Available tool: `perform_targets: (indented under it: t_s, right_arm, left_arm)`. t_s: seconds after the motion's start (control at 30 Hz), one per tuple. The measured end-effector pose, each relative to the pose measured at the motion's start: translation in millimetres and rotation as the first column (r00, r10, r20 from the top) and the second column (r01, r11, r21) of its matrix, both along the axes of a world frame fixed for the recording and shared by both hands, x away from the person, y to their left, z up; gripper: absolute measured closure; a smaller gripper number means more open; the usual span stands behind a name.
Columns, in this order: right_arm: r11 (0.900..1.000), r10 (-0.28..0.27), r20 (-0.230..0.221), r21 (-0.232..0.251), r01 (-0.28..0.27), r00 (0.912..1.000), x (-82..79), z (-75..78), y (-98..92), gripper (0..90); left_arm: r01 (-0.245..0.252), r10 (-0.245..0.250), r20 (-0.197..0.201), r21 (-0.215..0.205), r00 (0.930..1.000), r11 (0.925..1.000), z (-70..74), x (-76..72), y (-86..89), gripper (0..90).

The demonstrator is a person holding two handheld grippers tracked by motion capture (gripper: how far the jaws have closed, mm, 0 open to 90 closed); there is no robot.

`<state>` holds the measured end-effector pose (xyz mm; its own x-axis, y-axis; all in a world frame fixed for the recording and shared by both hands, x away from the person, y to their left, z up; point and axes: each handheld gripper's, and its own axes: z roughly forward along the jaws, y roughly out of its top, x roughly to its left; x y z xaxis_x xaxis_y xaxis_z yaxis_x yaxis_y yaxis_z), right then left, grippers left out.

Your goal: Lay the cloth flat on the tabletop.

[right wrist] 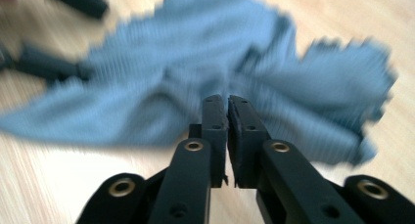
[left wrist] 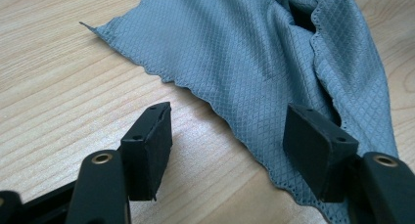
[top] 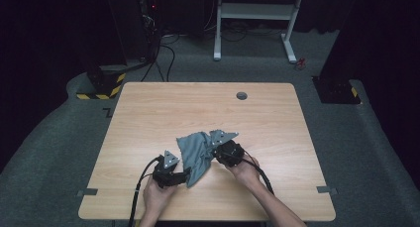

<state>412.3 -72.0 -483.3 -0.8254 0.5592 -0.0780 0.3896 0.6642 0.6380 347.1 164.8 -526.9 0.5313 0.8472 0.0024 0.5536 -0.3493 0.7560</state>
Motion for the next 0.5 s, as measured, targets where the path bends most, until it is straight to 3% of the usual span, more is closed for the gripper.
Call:
perform_targets:
  t_s: [0.23, 0.37, 0.5]
  right_arm:
    - [1.0, 0.008, -0.032, -0.019, -0.009, 0.9995, 1.5, -17.3, 6.5, 86.1]
    - [0.998, -0.031, -0.054, 0.053, 0.034, 0.9981, 16.1, -17.5, 20.5, 83.5]
    - [0.997, -0.06, -0.055, 0.046, 0.062, 0.9967, 25.1, -18.7, 30.2, 81.7]
  left_arm:
    - [-0.001, 0.001, 0.0, 0.0, 1.0, 1.0, 0.0, 0.0, 0.0, 35.6]
    - [0.001, -0.001, 0.002, 0.003, 1.0, 1.0, 0.1, 0.1, 0.2, 35.5]
    - [0.001, -0.001, 0.0, 0.004, 1.0, 1.0, 0.1, 0.0, 0.2, 35.4]
